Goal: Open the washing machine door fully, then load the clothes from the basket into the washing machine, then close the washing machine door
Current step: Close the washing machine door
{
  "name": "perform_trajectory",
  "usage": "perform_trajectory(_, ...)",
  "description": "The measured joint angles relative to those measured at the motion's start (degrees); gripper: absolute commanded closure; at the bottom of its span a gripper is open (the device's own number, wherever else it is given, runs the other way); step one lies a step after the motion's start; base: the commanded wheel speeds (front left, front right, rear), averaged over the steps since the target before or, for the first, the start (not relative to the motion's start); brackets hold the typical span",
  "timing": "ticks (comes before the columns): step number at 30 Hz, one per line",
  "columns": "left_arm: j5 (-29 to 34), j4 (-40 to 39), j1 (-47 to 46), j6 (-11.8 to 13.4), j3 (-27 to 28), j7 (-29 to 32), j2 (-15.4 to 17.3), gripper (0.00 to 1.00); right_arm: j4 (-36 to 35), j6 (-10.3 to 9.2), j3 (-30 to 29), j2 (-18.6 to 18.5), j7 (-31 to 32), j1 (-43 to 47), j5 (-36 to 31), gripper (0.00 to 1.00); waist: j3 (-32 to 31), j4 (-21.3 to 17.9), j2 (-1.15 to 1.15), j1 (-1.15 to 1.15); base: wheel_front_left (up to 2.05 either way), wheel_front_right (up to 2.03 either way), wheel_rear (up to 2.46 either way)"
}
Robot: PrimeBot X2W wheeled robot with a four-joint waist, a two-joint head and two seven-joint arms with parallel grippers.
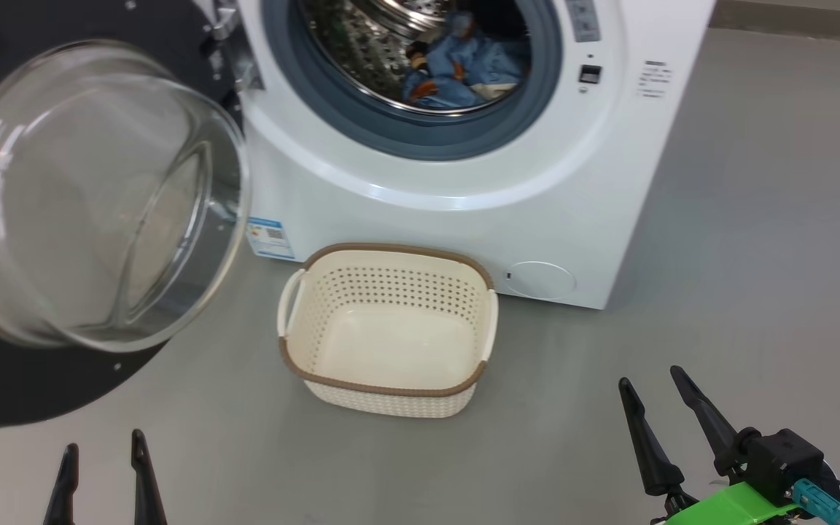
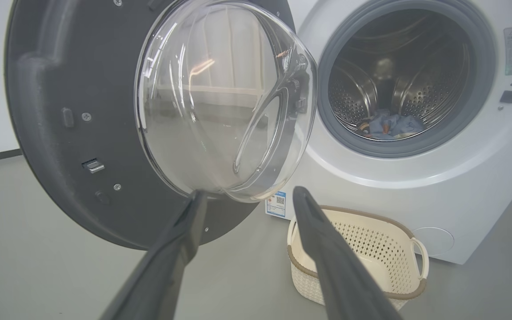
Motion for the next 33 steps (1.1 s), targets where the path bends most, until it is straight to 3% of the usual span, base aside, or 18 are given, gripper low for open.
perform_trajectory(13,-0.5,0.0,0.1,0.1,-0.4,0.0,0.0,0.00,-0.1,0.00,0.1,0.4,0.3,1.0,-0.5,0.00,-0.4,4.9,0.00,0.00,0.00,0.00,0.00)
perform_trajectory(33,-1.1,0.0,0.2,0.5,-0.8,0.0,0.0,0.00,-0.1,0.00,0.1,0.4,0.3,1.0,-0.6,0.00,0.0,8.8,0.00,0.00,0.00,0.00,0.00)
